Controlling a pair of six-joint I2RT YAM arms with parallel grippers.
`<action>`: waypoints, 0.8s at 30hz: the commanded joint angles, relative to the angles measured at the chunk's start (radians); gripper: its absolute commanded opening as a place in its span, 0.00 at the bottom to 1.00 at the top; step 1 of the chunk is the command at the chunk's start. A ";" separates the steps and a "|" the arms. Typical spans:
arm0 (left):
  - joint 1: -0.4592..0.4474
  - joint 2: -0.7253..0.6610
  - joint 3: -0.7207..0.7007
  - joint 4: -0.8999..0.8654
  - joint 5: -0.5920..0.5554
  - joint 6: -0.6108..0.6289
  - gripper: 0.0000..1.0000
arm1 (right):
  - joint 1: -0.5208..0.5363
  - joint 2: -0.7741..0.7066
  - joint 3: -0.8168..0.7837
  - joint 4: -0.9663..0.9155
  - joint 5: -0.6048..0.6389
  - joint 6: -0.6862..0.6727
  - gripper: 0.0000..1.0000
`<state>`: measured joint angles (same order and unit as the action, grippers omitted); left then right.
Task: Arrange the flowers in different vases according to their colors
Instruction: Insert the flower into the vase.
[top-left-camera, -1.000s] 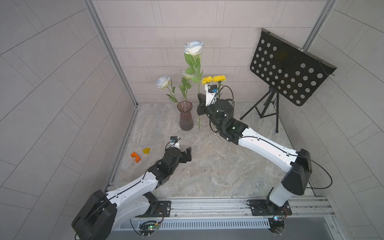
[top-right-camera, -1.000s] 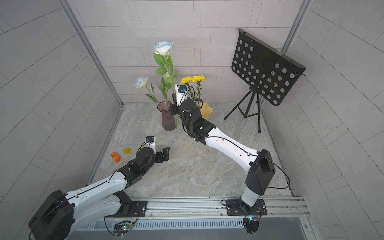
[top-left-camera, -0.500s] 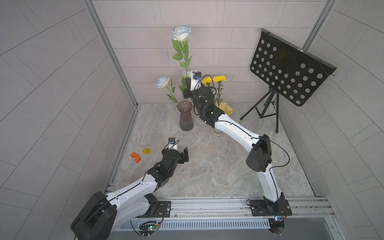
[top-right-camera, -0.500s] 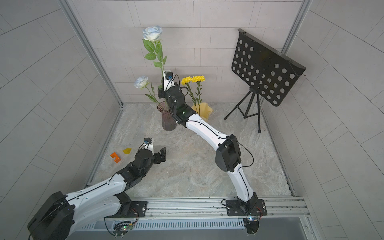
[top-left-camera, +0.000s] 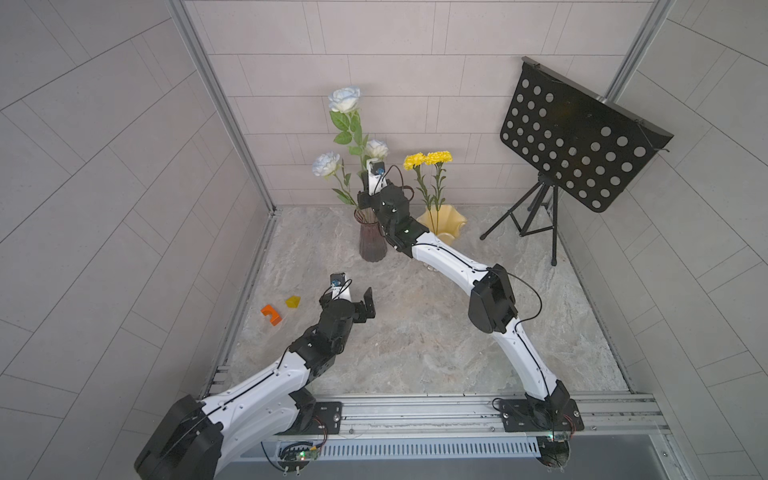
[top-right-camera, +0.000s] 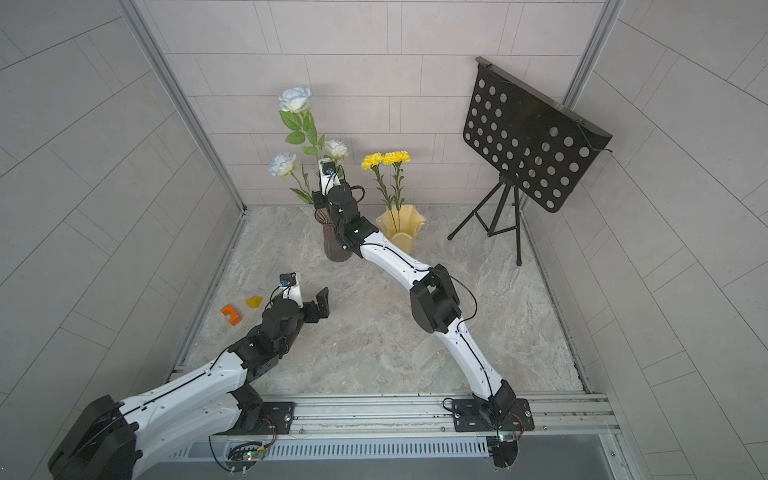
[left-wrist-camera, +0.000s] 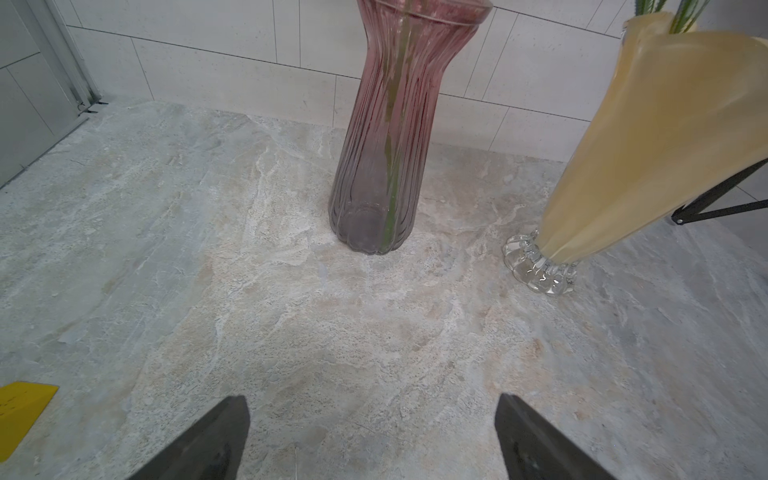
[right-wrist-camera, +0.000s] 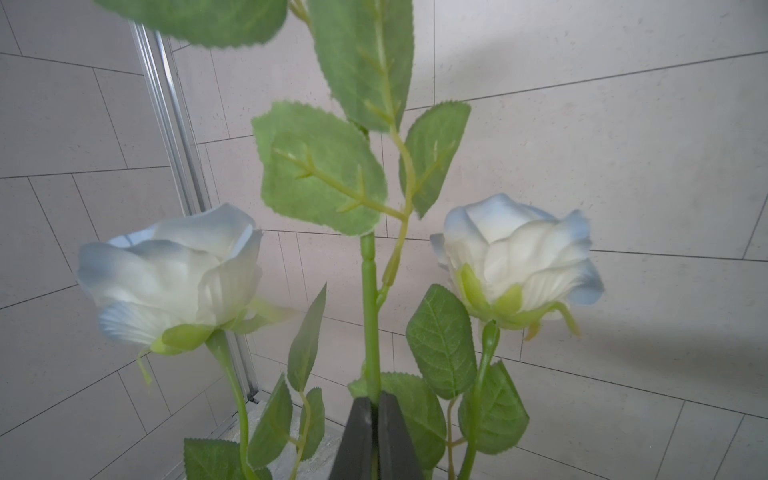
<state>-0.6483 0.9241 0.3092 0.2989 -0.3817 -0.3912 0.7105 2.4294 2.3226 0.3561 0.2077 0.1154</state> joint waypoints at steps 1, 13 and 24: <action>-0.002 -0.009 -0.010 0.008 -0.015 0.008 1.00 | 0.001 -0.040 -0.038 0.071 -0.007 -0.014 0.00; -0.002 -0.016 -0.010 0.004 -0.017 0.003 1.00 | 0.009 -0.172 -0.220 0.087 -0.027 -0.010 0.45; -0.002 -0.067 -0.010 -0.046 -0.045 -0.029 1.00 | 0.068 -0.518 -0.526 0.100 -0.023 -0.057 0.56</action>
<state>-0.6483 0.8810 0.3088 0.2779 -0.3954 -0.4011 0.7567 2.0109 1.8469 0.4217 0.1829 0.0834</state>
